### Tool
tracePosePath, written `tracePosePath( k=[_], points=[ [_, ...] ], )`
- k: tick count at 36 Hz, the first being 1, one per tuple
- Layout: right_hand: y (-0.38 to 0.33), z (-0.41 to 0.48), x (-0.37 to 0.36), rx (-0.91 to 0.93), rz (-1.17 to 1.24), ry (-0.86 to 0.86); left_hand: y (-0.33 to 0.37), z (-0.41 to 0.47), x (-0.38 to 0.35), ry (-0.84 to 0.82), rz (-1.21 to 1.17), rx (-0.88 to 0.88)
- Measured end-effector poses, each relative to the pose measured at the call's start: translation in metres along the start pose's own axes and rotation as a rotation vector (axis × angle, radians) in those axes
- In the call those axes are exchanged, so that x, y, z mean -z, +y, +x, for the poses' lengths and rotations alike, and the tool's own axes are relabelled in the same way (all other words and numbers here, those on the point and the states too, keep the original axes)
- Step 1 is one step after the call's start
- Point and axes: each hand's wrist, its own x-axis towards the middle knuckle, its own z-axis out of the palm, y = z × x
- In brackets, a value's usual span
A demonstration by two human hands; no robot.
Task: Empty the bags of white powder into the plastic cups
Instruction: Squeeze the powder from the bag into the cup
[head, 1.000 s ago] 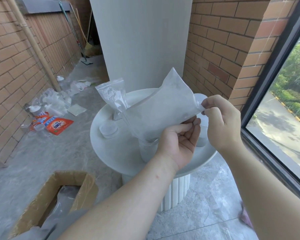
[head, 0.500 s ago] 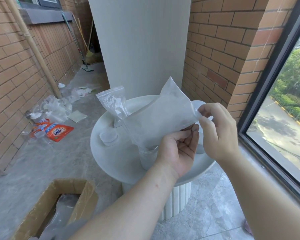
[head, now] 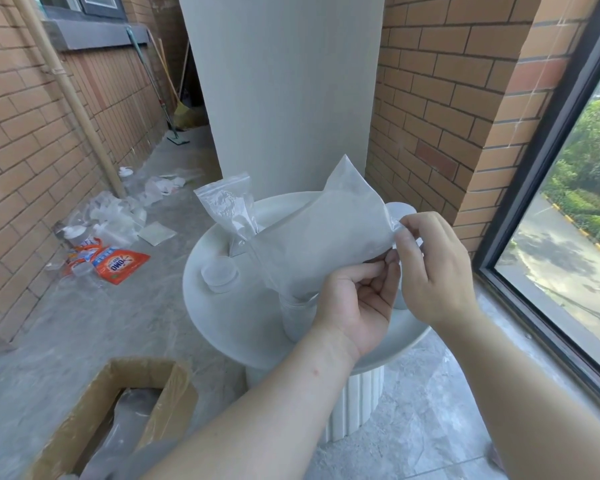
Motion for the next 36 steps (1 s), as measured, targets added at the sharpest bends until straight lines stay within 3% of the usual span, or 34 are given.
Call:
tracePosePath(
  k=[36],
  points=[
    [-0.0017, 0.0016, -0.0014, 0.012, -0.023, 0.082, 0.0006, -0.0011, -0.0005, 0.018, 0.019, -0.008]
  ],
)
